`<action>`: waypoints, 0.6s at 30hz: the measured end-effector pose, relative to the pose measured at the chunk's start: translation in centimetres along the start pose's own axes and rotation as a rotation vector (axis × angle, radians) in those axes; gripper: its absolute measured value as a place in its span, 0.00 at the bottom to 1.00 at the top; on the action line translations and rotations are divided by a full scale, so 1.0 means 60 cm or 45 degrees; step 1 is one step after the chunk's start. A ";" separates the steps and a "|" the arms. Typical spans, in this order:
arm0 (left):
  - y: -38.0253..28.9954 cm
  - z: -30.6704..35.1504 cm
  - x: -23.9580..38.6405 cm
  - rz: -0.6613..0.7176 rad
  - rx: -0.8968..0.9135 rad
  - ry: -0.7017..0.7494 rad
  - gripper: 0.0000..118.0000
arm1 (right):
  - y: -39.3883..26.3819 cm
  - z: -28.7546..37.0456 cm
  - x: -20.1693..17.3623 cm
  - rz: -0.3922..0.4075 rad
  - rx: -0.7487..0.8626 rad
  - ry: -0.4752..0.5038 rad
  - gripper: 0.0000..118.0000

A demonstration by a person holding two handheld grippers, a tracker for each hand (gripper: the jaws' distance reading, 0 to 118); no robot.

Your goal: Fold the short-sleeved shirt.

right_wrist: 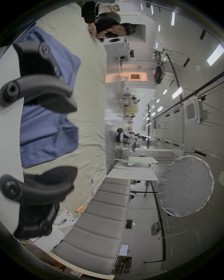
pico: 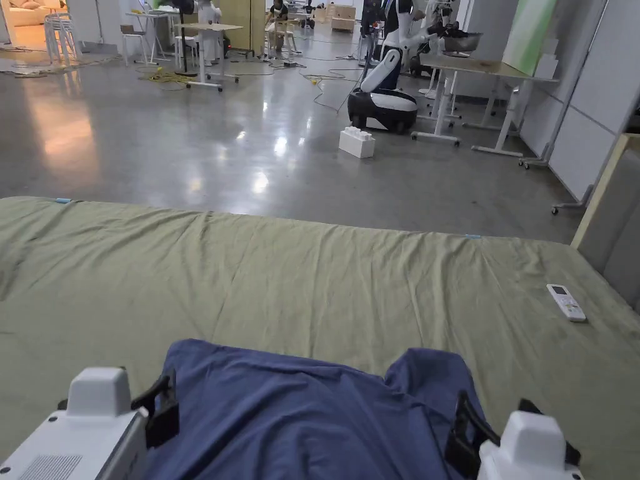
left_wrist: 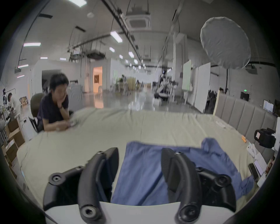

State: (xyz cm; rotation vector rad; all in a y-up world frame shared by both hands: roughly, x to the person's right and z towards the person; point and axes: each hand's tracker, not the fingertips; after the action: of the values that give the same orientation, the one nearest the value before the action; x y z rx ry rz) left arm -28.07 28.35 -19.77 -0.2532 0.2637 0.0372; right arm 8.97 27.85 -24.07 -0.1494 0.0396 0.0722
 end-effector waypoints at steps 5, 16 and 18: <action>0.039 -0.013 0.022 -0.084 0.112 0.018 0.11 | 0.037 -0.021 -0.028 0.041 0.098 0.024 0.27; 0.067 -0.063 0.021 -0.100 0.099 0.017 0.02 | 0.063 -0.073 -0.059 0.074 0.172 0.056 0.01; 0.069 -0.074 0.017 -0.125 0.088 0.038 0.02 | 0.064 -0.083 -0.061 0.085 0.174 0.057 0.01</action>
State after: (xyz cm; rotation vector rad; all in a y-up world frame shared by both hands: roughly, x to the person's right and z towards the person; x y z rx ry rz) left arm -28.51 31.24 -25.20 -0.1975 0.2818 -0.0726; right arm 4.85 30.63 -29.41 -0.0127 0.0941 0.1327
